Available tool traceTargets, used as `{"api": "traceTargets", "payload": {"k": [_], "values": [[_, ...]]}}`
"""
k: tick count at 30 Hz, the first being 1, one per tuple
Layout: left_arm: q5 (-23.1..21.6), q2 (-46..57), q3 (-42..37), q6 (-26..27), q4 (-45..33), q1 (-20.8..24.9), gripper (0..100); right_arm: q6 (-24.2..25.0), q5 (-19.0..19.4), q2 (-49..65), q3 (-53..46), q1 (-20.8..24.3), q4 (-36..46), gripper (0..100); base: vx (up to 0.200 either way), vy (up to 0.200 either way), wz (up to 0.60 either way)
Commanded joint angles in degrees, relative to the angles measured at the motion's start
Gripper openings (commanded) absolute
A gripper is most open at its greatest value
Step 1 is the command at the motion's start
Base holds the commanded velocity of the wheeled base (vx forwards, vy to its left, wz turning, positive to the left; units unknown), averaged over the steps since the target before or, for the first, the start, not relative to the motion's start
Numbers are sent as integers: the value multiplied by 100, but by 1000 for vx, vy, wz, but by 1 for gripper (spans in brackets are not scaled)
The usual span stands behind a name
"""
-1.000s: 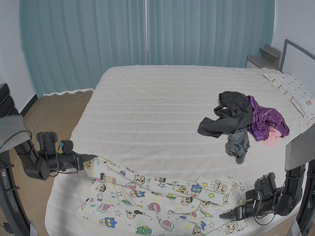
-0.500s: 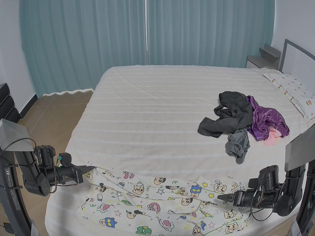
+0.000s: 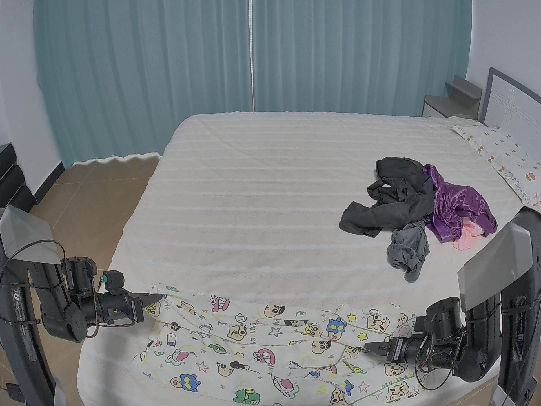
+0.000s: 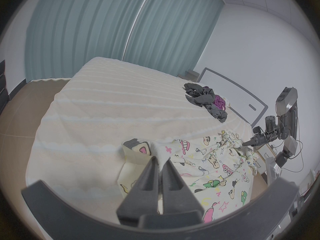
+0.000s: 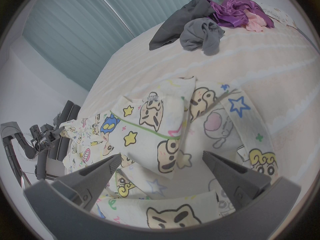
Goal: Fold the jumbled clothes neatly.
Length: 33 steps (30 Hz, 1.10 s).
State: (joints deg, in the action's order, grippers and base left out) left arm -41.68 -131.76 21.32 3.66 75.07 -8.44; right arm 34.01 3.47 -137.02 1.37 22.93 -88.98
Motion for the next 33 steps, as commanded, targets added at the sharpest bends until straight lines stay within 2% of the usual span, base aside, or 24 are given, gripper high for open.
{"api": "traceTargets", "payload": {"k": [1, 9, 14, 19, 20, 33], "values": [[2, -8, 4, 3, -1, 0, 0, 0, -5, -211, 92, 54, -102, 100, 0, 0, 0], [11, -17, -5, -5, -1, 0, 0, 299, -5, -26, 408, 71, -102, 100, 0, 0, 0], [28, -43, -5, -5, -1, 0, 0, 738, 22, 141, 575, 89, -102, 100, 0, 0, 0], [28, -43, -5, -23, -1, 0, 0, 782, 13, 97, 628, 124, -102, 100, 0, 0, 0], [37, -43, -5, -23, -1, 0, 0, 791, 13, 97, 637, 115, -102, 0, 0, 0, 0], [37, 71, -75, -32, -1, -9, 0, 967, 48, 343, 435, -8, -102, 0, 0, 0, 0]]}}
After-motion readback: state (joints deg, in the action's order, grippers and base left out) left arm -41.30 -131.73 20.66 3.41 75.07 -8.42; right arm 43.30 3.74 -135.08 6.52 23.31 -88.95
